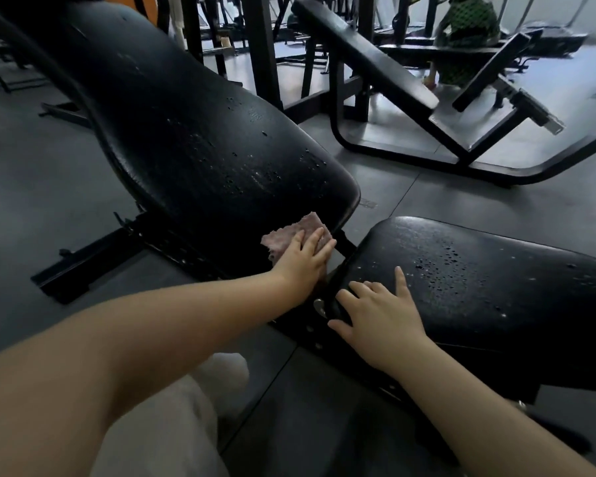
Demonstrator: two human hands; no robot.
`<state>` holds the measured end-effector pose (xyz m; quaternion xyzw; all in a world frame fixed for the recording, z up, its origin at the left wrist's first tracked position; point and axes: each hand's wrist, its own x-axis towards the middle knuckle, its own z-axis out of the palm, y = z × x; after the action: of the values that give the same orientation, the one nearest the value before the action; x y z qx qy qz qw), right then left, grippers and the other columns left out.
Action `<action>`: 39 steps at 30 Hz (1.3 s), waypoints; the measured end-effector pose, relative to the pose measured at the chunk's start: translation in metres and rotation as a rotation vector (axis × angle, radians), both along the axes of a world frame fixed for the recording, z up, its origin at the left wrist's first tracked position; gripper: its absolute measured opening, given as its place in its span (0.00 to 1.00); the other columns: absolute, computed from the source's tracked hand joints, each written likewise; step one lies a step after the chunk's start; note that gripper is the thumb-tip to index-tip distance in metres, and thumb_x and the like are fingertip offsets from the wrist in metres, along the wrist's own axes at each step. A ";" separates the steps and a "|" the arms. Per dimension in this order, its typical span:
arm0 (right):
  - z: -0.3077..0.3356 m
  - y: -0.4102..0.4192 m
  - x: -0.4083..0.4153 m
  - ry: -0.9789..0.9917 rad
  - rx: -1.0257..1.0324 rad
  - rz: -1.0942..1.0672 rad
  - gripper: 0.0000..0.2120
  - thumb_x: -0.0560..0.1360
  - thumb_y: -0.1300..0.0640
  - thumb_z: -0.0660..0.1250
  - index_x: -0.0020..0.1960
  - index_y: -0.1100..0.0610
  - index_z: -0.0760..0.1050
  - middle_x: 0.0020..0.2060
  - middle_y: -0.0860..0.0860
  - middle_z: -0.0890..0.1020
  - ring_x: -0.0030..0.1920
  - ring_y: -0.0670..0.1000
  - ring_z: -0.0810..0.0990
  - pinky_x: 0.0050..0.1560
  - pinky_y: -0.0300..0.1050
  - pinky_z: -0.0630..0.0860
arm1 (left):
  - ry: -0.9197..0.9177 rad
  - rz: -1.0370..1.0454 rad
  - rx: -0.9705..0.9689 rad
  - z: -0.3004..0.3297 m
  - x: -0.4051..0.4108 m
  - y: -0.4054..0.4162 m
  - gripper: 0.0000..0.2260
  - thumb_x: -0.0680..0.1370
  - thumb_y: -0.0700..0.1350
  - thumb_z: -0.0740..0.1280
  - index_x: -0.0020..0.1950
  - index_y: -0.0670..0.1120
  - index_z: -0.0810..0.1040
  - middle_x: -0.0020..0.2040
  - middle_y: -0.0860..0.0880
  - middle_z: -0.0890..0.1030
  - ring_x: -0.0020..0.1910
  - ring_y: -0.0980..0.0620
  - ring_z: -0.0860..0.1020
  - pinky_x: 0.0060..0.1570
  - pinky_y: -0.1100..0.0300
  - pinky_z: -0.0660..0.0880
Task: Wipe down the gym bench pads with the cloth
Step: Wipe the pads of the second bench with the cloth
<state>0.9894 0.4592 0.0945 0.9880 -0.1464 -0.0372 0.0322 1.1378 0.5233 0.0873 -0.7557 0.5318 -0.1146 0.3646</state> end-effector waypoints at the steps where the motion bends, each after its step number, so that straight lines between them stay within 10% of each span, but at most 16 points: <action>1: 0.000 0.000 0.000 -0.006 -0.002 0.001 0.23 0.79 0.38 0.51 0.69 0.48 0.63 0.68 0.49 0.68 0.72 0.53 0.63 0.70 0.65 0.36 | 0.006 0.017 -0.015 0.001 0.000 -0.005 0.30 0.82 0.53 0.54 0.78 0.45 0.45 0.76 0.42 0.36 0.74 0.35 0.38 0.71 0.40 0.45; 12: -0.006 0.000 -0.002 -0.026 -0.033 0.002 0.22 0.80 0.38 0.49 0.69 0.47 0.62 0.70 0.47 0.66 0.73 0.51 0.60 0.71 0.65 0.37 | 0.050 -0.104 -0.074 -0.016 0.007 0.049 0.24 0.82 0.46 0.53 0.78 0.48 0.53 0.77 0.45 0.39 0.75 0.35 0.42 0.69 0.35 0.46; 16: -0.008 0.003 -0.005 -0.036 -0.035 -0.020 0.22 0.80 0.39 0.48 0.70 0.46 0.62 0.73 0.46 0.63 0.75 0.49 0.56 0.71 0.64 0.38 | 0.020 -0.307 -0.220 -0.013 0.017 0.079 0.21 0.66 0.54 0.75 0.59 0.58 0.80 0.70 0.50 0.71 0.66 0.41 0.72 0.62 0.44 0.69; 21: -0.003 0.006 -0.007 -0.011 -0.013 -0.035 0.23 0.80 0.39 0.49 0.71 0.46 0.61 0.75 0.47 0.58 0.76 0.49 0.52 0.72 0.63 0.38 | 0.333 -0.574 -0.511 -0.007 0.033 0.094 0.05 0.67 0.44 0.71 0.41 0.49 0.85 0.59 0.48 0.80 0.56 0.44 0.79 0.60 0.53 0.72; 27: 0.017 -0.002 -0.043 -0.003 -0.102 -0.067 0.26 0.80 0.39 0.50 0.76 0.45 0.53 0.78 0.51 0.44 0.77 0.52 0.41 0.73 0.58 0.37 | 1.024 -0.121 -1.015 -0.002 -0.021 0.079 0.14 0.74 0.41 0.66 0.58 0.39 0.81 0.70 0.48 0.67 0.70 0.51 0.64 0.67 0.66 0.58; 33: 0.010 -0.013 -0.076 -0.029 -0.182 -0.116 0.20 0.73 0.43 0.61 0.59 0.52 0.79 0.62 0.56 0.78 0.64 0.58 0.76 0.64 0.61 0.66 | 1.634 0.421 -1.202 -0.039 -0.074 0.032 0.20 0.80 0.42 0.61 0.72 0.45 0.67 0.73 0.47 0.63 0.70 0.52 0.64 0.64 0.67 0.60; 39: -0.010 -0.029 -0.091 -0.079 -0.203 -0.090 0.25 0.71 0.44 0.53 0.61 0.50 0.78 0.57 0.52 0.81 0.57 0.55 0.79 0.65 0.59 0.68 | 1.549 0.470 -1.021 -0.053 -0.043 -0.010 0.23 0.81 0.51 0.59 0.75 0.50 0.60 0.77 0.44 0.53 0.75 0.48 0.55 0.73 0.57 0.53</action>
<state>0.8984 0.4300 0.0849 0.9728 -0.1948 0.0156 0.1246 1.0949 0.5131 0.0346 -0.7769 0.3458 0.2753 -0.4484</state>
